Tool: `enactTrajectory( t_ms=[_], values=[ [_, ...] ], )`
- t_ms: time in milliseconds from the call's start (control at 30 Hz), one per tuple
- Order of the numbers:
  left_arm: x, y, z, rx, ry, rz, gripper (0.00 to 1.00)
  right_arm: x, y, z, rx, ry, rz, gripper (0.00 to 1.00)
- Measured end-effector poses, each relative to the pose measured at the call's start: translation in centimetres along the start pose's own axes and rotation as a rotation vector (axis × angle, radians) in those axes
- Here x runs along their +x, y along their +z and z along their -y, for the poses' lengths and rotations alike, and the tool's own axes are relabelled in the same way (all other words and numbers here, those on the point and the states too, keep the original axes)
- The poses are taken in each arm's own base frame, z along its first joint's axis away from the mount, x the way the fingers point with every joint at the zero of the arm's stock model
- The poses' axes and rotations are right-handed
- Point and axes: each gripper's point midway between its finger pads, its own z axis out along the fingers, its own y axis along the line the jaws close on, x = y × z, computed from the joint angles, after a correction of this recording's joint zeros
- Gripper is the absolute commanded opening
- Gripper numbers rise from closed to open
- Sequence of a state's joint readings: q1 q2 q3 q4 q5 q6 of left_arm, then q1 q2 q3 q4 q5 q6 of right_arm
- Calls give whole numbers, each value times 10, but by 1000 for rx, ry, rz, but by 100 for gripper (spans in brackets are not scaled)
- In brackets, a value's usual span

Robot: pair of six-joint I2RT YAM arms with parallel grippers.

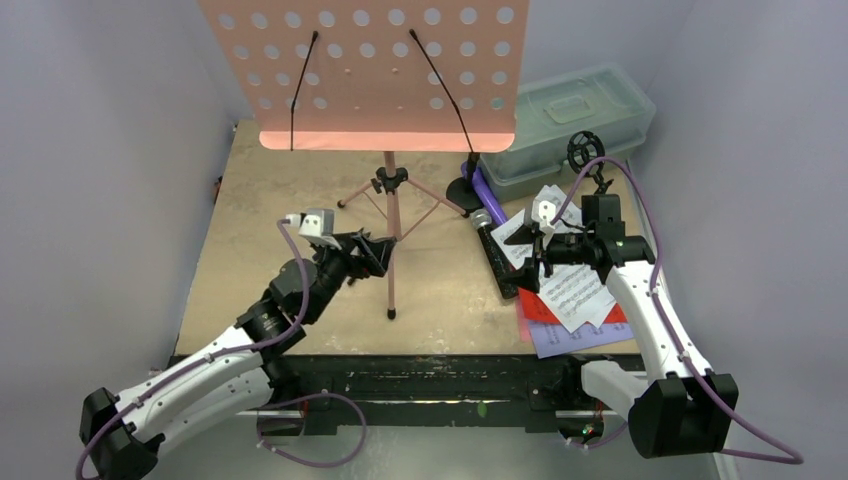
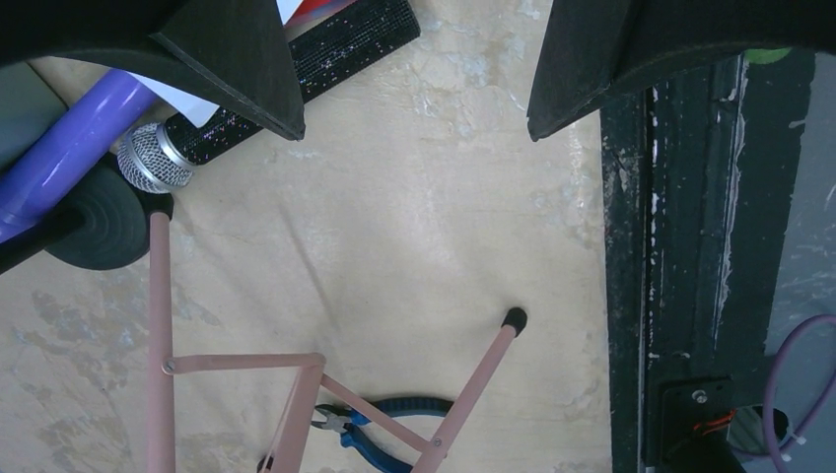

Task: Pack up the instrument practice props
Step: Unscrew the knob on the music stand.

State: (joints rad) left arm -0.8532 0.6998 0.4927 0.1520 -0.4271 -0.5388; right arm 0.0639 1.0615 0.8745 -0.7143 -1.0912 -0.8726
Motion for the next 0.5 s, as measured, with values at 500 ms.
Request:
enactTrajectory(
  t_ms=[500],
  values=[
    [-38, 37, -4, 171, -383, 57, 74, 5, 1, -3, -13, 19, -11, 88]
  ],
)
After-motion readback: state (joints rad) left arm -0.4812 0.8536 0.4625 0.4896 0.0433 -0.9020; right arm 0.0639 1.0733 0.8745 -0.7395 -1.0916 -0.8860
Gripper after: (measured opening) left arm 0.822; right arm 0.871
